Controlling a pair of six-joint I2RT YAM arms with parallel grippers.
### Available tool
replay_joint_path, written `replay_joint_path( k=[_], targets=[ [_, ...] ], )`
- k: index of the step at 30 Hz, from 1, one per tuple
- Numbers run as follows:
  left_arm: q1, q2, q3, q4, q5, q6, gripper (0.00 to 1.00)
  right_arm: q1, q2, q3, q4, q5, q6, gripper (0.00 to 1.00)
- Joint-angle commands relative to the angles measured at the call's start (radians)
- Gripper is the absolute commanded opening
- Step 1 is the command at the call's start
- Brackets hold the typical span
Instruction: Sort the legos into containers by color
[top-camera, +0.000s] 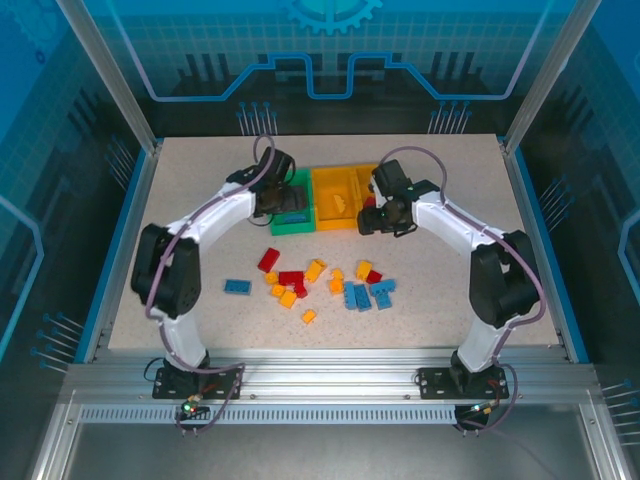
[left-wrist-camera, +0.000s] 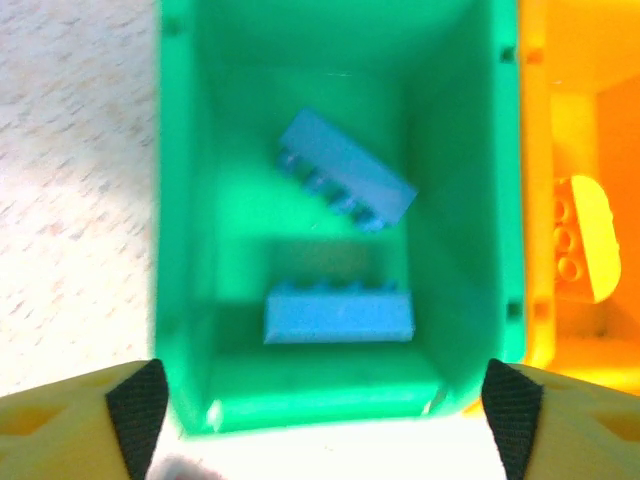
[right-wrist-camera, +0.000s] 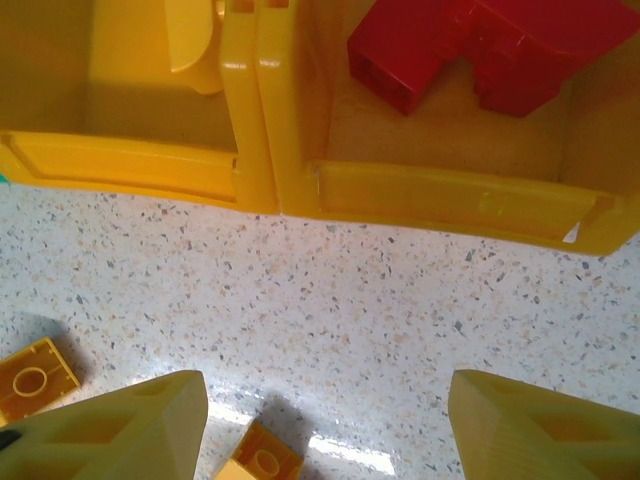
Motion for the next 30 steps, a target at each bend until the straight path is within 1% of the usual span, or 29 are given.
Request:
replay_joint_path(
  k=[1, 2, 4, 6, 8, 12, 16, 21, 26, 30],
  targets=[
    [-0.003, -0.172, -0.126, -0.077, -0.102, 0.016, 0.92, -0.027, -0.045, -0.038, 0.002, 0.013, -0.015, 0.67],
    [-0.004, -0.213, -0.179, -0.103, -0.127, 0.004, 0.94, -0.033, -0.051, -0.049, 0.003, 0.011, -0.013, 0.67],
    [-0.002, -0.292, -0.29, -0.132, -0.145, -0.014, 0.96, -0.047, -0.066, -0.071, 0.009, 0.005, -0.011, 0.67],
    [-0.002, -0.375, -0.402, -0.12, -0.112, -0.007, 0.98, -0.06, -0.081, -0.093, 0.019, -0.005, -0.014, 0.67],
    [-0.002, -0.459, -0.502, -0.092, -0.07, 0.029, 0.99, -0.073, -0.091, -0.107, 0.024, -0.013, -0.018, 0.67],
    [-0.001, -0.56, -0.611, -0.106, -0.03, 0.05, 0.99, -0.082, -0.099, -0.113, 0.017, -0.017, -0.028, 0.68],
    [-0.001, -0.587, -0.661, -0.165, -0.025, 0.02, 0.99, -0.082, -0.102, -0.112, 0.018, -0.021, -0.027, 0.68],
    [-0.001, -0.624, -0.741, -0.113, 0.021, -0.011, 0.99, -0.083, -0.098, -0.107, 0.02, -0.032, -0.021, 0.69],
    [0.004, -0.579, -0.746, -0.109, 0.028, -0.033, 0.99, -0.082, -0.099, -0.107, 0.013, -0.026, -0.021, 0.69],
    [0.024, -0.535, -0.736, -0.119, 0.017, -0.05, 0.99, -0.085, -0.11, -0.121, 0.009, -0.015, -0.022, 0.69]
  ],
)
